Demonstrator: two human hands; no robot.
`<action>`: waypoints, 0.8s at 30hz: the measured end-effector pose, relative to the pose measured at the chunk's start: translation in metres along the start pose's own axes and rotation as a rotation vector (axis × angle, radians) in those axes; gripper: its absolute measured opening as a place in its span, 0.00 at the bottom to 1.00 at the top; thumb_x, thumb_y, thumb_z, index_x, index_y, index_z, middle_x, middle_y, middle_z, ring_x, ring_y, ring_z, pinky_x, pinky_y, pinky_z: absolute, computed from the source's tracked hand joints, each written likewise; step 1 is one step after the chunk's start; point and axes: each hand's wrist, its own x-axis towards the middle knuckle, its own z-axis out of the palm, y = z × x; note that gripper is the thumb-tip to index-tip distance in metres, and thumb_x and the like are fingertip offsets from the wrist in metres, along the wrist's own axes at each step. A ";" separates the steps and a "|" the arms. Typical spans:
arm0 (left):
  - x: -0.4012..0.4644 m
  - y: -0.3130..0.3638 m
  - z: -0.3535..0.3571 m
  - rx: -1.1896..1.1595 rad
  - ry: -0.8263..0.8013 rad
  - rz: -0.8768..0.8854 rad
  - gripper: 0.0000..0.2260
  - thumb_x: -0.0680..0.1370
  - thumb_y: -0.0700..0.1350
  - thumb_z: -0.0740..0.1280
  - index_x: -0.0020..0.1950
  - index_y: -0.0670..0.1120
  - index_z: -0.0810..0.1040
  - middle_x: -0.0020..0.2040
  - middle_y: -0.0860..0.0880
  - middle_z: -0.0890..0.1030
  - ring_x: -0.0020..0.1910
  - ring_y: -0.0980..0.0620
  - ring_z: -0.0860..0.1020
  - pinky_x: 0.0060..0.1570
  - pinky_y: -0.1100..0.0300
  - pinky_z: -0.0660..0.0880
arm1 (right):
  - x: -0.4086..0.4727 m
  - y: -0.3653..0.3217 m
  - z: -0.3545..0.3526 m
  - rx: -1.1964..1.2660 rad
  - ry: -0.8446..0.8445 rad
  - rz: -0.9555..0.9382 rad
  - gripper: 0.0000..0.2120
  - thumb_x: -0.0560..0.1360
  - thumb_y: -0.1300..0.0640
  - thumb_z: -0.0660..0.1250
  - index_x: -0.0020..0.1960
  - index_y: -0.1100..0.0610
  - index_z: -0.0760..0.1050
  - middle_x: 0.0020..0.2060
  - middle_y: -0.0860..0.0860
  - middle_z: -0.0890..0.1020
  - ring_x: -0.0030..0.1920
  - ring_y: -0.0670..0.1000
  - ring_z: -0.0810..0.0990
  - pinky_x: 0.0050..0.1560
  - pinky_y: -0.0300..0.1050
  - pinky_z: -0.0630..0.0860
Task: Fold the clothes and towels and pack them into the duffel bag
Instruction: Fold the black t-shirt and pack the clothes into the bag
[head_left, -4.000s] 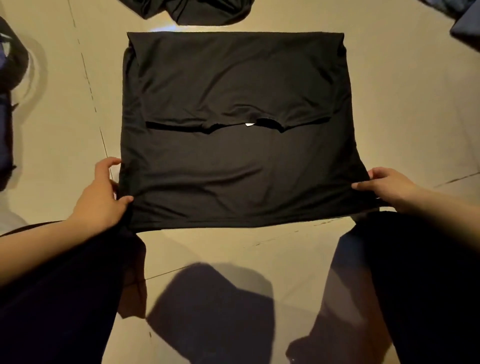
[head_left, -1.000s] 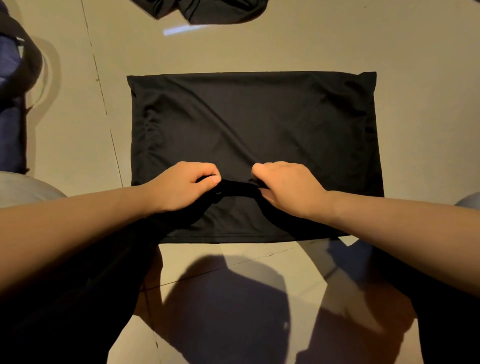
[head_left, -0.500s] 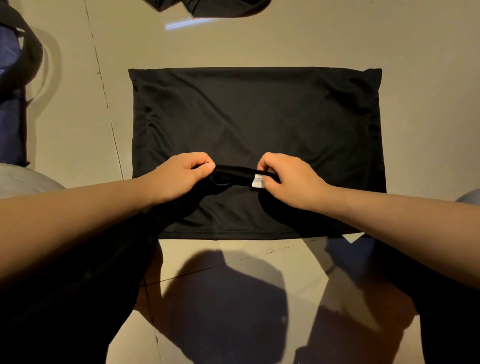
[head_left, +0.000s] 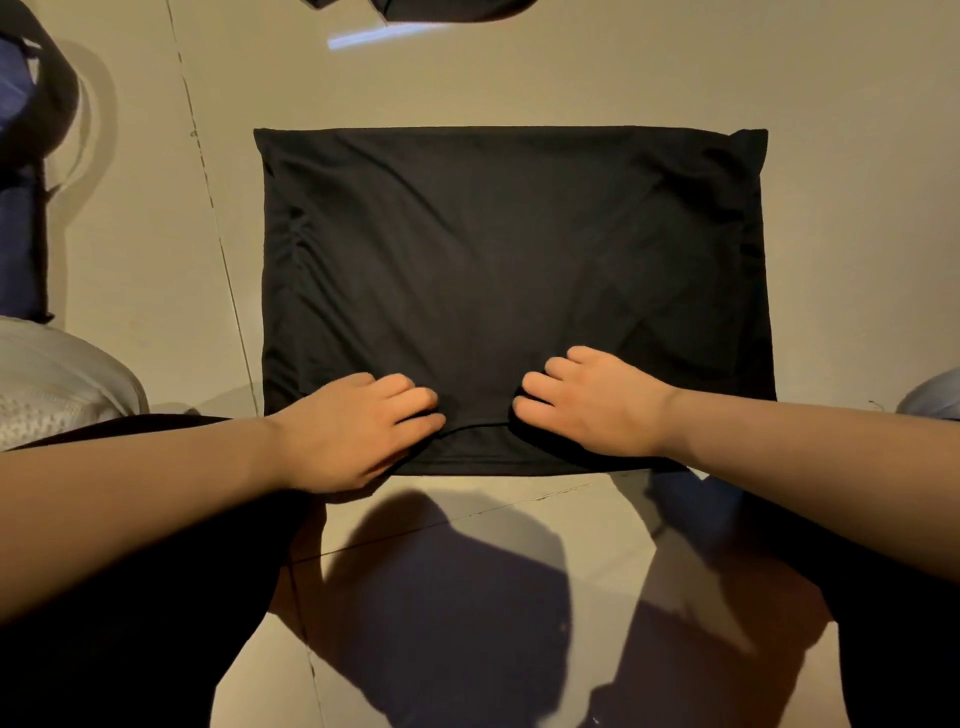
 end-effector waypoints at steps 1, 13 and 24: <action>-0.006 -0.002 0.001 0.026 -0.004 0.018 0.22 0.76 0.50 0.55 0.66 0.44 0.74 0.59 0.45 0.77 0.52 0.46 0.76 0.38 0.55 0.77 | -0.005 -0.002 0.001 -0.003 -0.001 -0.006 0.13 0.68 0.62 0.68 0.53 0.57 0.77 0.41 0.54 0.77 0.33 0.55 0.75 0.33 0.47 0.70; 0.009 -0.003 -0.012 0.060 0.050 -0.110 0.20 0.75 0.50 0.57 0.63 0.48 0.77 0.61 0.45 0.77 0.59 0.45 0.73 0.57 0.49 0.67 | -0.093 0.052 -0.005 0.569 0.112 1.117 0.06 0.75 0.57 0.67 0.52 0.55 0.73 0.46 0.54 0.77 0.46 0.57 0.77 0.43 0.47 0.70; 0.050 -0.008 0.019 0.153 -0.068 -0.273 0.29 0.81 0.64 0.38 0.78 0.54 0.55 0.79 0.47 0.49 0.77 0.45 0.47 0.58 0.25 0.60 | -0.109 0.062 0.000 0.809 -0.038 1.462 0.16 0.73 0.52 0.71 0.51 0.57 0.66 0.42 0.54 0.78 0.46 0.59 0.77 0.42 0.46 0.68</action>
